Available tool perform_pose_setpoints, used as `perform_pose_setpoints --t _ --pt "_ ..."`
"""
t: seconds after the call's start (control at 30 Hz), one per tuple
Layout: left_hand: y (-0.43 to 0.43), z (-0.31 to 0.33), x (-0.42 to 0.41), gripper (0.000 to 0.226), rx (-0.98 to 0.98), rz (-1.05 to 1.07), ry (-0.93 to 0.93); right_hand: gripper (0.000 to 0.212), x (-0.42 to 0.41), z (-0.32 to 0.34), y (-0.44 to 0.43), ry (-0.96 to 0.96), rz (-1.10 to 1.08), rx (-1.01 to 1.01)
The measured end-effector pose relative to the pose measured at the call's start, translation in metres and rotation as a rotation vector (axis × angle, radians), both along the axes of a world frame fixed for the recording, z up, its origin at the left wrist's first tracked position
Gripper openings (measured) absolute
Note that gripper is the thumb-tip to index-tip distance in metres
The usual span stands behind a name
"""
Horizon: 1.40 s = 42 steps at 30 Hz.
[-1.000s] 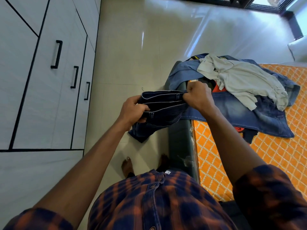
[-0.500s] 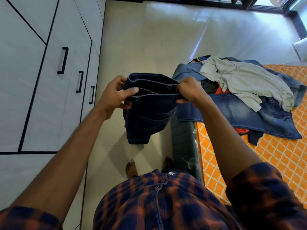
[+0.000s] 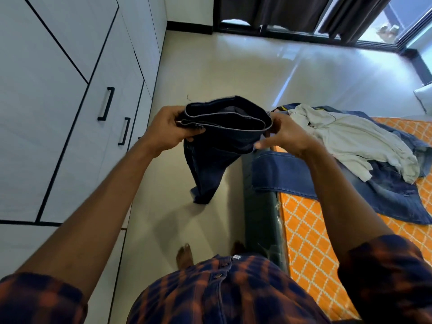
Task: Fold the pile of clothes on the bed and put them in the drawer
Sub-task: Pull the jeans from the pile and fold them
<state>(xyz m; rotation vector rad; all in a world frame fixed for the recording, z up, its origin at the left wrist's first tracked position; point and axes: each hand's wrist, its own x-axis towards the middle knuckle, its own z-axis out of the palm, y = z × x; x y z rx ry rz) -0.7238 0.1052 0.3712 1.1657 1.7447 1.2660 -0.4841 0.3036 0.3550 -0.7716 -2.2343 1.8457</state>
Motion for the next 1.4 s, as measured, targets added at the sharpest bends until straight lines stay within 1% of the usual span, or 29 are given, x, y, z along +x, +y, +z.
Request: perform_pose_setpoints --t 0.07,0.1,0.13,0.2,0.23,0.3,0.37,0.43,0.5,0.57,0.6,0.67,0.7,0.73,0.77,0.8,0.83,0.87,0.93,0.97,1.0,1.03,1.07,1.1,1.17,1.2,1.3,1.33,1.4 --pt "0.004 0.001 -0.008 0.036 -0.017 -0.023 -0.003 0.031 -0.012 -0.007 -0.003 -0.008 -0.226 0.248" --pt "0.005 0.002 -0.012 0.034 -0.016 -0.007 -0.001 0.031 -0.019 -0.007 -0.004 0.023 -0.313 0.296" --pt "0.006 0.005 -0.017 0.031 -0.018 0.027 0.015 0.029 -0.026 -0.005 -0.004 0.065 -0.335 0.267" --pt "0.005 0.009 -0.027 0.026 0.006 0.082 0.05 0.023 -0.035 0.004 -0.004 0.127 -0.25 0.11" --pt "0.005 0.011 -0.031 0.025 0.038 0.086 0.022 0.023 -0.04 0.009 -0.004 0.152 -0.209 0.058" --pt "0.001 0.014 -0.031 0.029 0.072 0.076 -0.112 0.023 -0.047 0.016 -0.006 0.188 -0.168 0.003" --pt "-0.001 0.017 -0.029 0.032 0.054 0.069 -0.172 0.024 -0.051 0.02 -0.007 0.205 -0.171 -0.03" --pt "-0.009 0.023 -0.026 0.034 0.001 0.042 -0.144 0.025 -0.05 0.026 -0.012 0.191 -0.179 -0.078" --pt "-0.013 0.039 -0.03 0.038 -0.043 -0.013 -0.151 0.019 -0.046 0.048 -0.014 0.177 -0.148 -0.167" --pt "0.005 0.073 -0.04 0.031 -0.012 -0.017 -0.275 0.014 -0.054 0.087 -0.003 0.202 -0.117 -0.309" --pt "0.021 0.092 -0.052 0.03 0.036 0.043 -0.376 0.015 -0.066 0.111 0.009 0.231 -0.146 -0.411" --pt "0.056 0.133 -0.071 0.044 0.206 0.072 -0.686 0.04 -0.098 0.154 0.043 0.36 -0.19 -0.636" --pt "0.064 0.139 -0.073 0.051 0.317 0.057 -0.865 0.054 -0.114 0.16 0.055 0.431 -0.195 -0.744" --pt "0.075 0.137 -0.074 0.051 0.357 0.045 -0.958 0.067 -0.126 0.159 0.067 0.48 -0.226 -0.795" --pt "0.074 0.115 -0.074 0.044 0.343 0.079 -0.956 0.079 -0.13 0.142 0.073 0.44 -0.266 -0.764" --pt "0.066 0.087 -0.066 0.042 0.252 0.155 -0.916 0.087 -0.122 0.115 0.077 0.325 -0.315 -0.731" --pt "0.051 0.054 -0.056 0.048 0.117 0.217 -0.879 0.09 -0.11 0.074 0.075 0.159 -0.31 -0.698" --pt "0.038 0.019 -0.047 0.054 -0.028 0.251 -0.948 0.09 -0.09 0.025 0.064 0.004 -0.272 -0.715" --pt "0.014 -0.04 -0.029 0.064 -0.185 0.238 -1.107 0.095 -0.05 -0.069 0.018 -0.194 -0.236 -0.864" --pt "0.008 -0.054 -0.022 0.063 -0.224 0.208 -1.109 0.094 -0.038 -0.098 -0.003 -0.246 -0.22 -0.888" --pt "0.002 -0.067 -0.019 0.055 -0.27 0.199 -1.089 0.085 -0.033 -0.12 -0.028 -0.284 -0.239 -0.883" --pt "0.001 -0.075 -0.018 0.042 -0.332 0.182 -1.026 0.071 -0.035 -0.128 -0.049 -0.287 -0.277 -0.843" --pt "-0.001 -0.085 -0.02 0.028 -0.386 0.167 -0.951 0.054 -0.038 -0.135 -0.062 -0.256 -0.314 -0.785" --pt "-0.003 -0.091 -0.024 0.02 -0.43 0.175 -0.865 0.04 -0.042 -0.136 -0.072 -0.204 -0.367 -0.724" --pt "-0.005 -0.1 -0.032 0.015 -0.498 0.2 -0.762 0.019 -0.05 -0.129 -0.08 -0.117 -0.497 -0.653" --pt "-0.009 -0.105 -0.032 0.014 -0.504 0.197 -0.773 0.015 -0.051 -0.128 -0.081 -0.096 -0.541 -0.655" --pt "-0.027 -0.115 -0.021 0.017 -0.502 0.18 -0.864 0.022 -0.044 -0.124 -0.092 -0.103 -0.584 -0.7" --pt "-0.037 -0.12 -0.014 0.018 -0.51 0.151 -0.887 0.021 -0.038 -0.127 -0.099 -0.117 -0.6 -0.69" --pt "-0.042 -0.127 -0.005 0.019 -0.578 0.116 -0.868 0.018 -0.031 -0.128 -0.102 -0.178 -0.679 -0.636"
